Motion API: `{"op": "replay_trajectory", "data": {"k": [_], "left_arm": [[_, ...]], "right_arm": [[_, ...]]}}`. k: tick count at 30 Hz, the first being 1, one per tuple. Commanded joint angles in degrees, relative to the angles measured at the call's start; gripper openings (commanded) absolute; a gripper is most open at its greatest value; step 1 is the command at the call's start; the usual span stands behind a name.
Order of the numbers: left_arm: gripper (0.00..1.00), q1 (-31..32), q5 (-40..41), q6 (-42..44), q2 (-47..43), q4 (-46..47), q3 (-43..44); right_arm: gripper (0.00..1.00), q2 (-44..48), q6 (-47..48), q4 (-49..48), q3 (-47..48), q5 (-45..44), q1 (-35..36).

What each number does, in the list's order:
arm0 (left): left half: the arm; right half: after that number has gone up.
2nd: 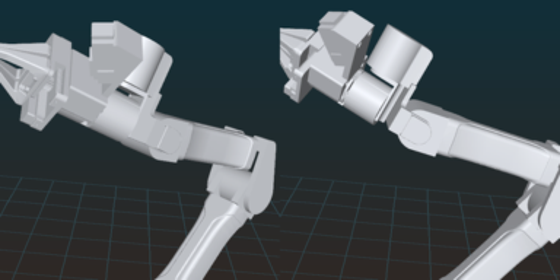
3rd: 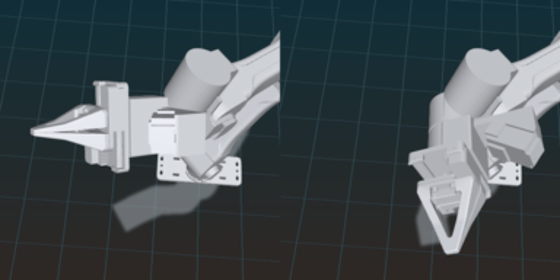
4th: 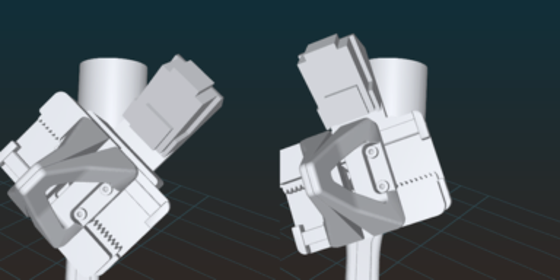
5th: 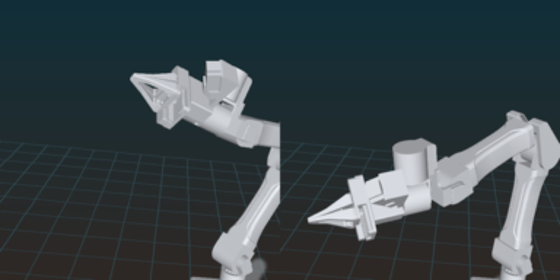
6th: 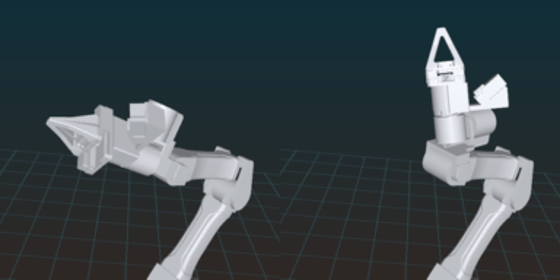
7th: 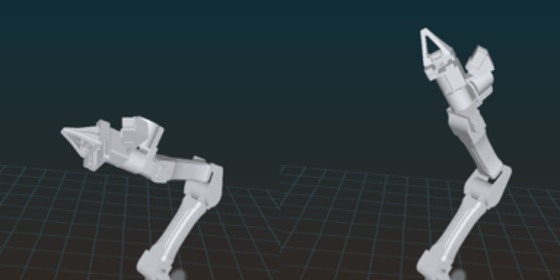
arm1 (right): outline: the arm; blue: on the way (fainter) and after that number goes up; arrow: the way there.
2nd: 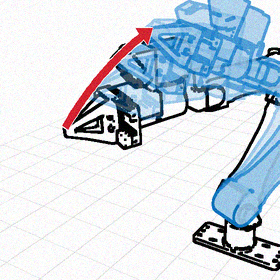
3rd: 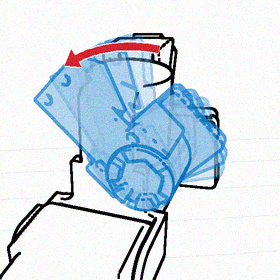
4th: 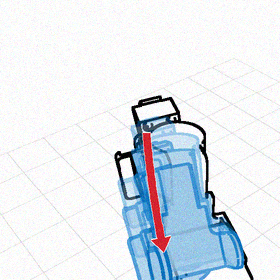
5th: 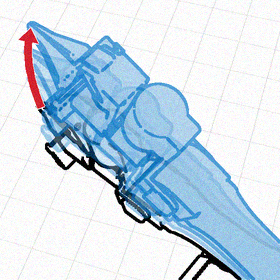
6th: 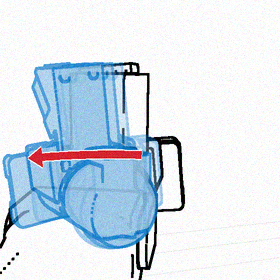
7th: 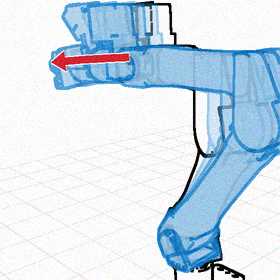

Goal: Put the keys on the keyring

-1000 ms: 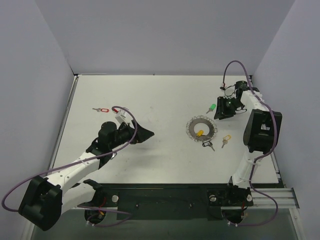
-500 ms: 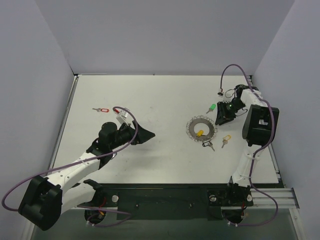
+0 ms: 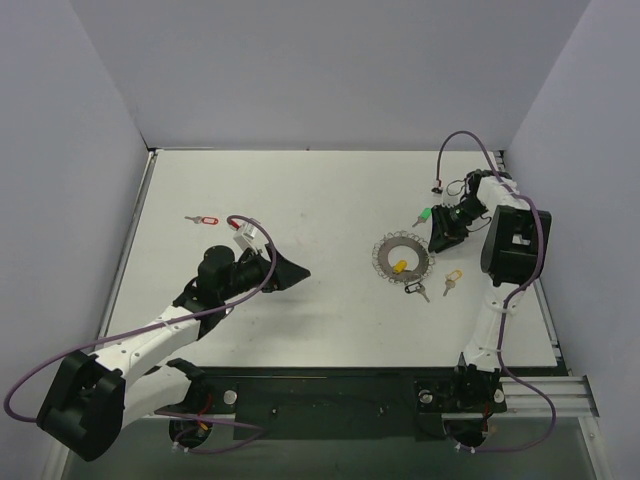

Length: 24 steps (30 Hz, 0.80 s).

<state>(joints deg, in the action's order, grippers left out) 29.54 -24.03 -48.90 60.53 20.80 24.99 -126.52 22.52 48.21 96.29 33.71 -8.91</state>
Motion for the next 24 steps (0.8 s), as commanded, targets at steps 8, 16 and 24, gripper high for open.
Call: {"op": "replay_trajectory", "data": {"k": [8,16,24], "left_arm": [[0.79,0.17,-0.67,-0.23,-0.94,2.58,0.41],[0.79,0.17,-0.66,-0.05,-1.29,2.41,0.49],[0.79,0.17,-0.66,0.3,-2.35,2.23,0.23]], "right_arm": [[0.16,-1.36,0.24,5.14,2.41,0.47,1.0],[0.03,-0.49,2.0,6.11,2.41,2.41,0.56],[0.0,3.12,4.63,6.29,1.53,5.04,0.73]]}}
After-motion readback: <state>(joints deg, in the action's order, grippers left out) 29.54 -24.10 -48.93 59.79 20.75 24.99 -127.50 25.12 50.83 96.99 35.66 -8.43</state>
